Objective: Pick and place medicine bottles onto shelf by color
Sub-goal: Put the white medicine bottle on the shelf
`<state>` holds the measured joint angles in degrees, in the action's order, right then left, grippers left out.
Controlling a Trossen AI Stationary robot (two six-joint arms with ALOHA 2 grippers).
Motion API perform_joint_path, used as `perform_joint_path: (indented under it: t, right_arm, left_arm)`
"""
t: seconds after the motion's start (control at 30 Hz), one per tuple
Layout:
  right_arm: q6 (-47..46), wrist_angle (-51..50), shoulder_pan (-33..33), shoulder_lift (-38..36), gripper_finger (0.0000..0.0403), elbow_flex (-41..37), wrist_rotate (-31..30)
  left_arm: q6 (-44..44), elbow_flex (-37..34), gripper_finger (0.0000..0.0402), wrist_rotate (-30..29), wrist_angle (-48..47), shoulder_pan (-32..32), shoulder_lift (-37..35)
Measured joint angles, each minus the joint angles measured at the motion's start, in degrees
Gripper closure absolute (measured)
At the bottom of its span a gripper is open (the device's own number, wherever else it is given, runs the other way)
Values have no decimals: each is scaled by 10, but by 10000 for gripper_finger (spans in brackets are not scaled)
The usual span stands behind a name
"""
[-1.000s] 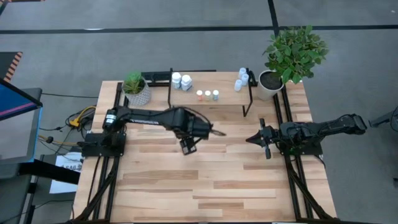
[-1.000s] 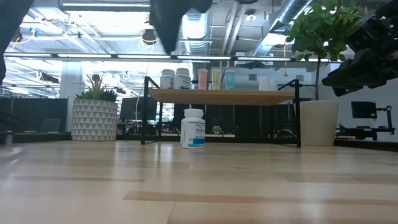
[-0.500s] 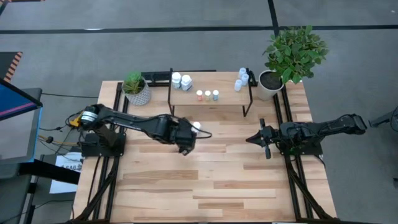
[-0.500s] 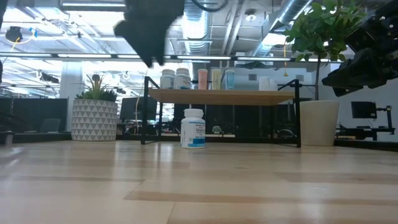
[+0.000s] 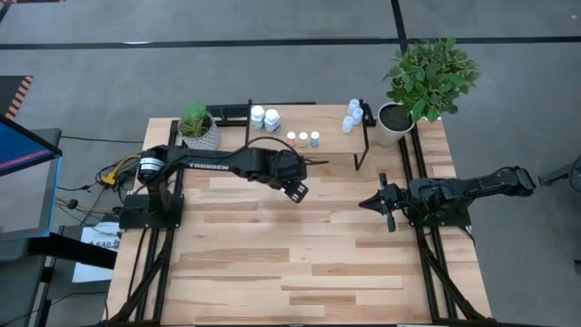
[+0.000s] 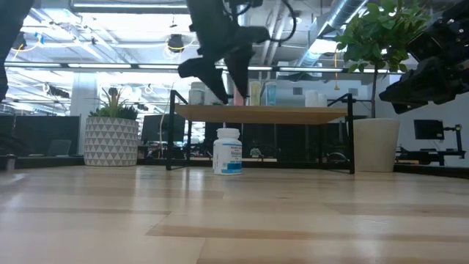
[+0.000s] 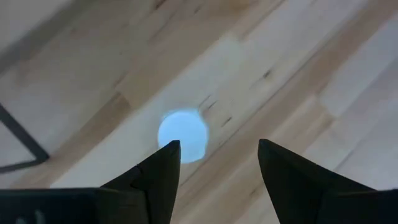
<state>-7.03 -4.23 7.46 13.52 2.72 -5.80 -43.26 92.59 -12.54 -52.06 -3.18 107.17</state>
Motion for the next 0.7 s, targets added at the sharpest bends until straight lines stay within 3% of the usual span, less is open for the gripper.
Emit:
perform_joint_path:
  t: [0.4,0.7]
  right_arm:
    - [1,-1,0,0,370,0,0]
    - [0,-8,0,0,370,1,0]
  left_arm:
    - [21,25,198,-1,-41,6,20]
    - [54,25,143,18,-25,-17,20]
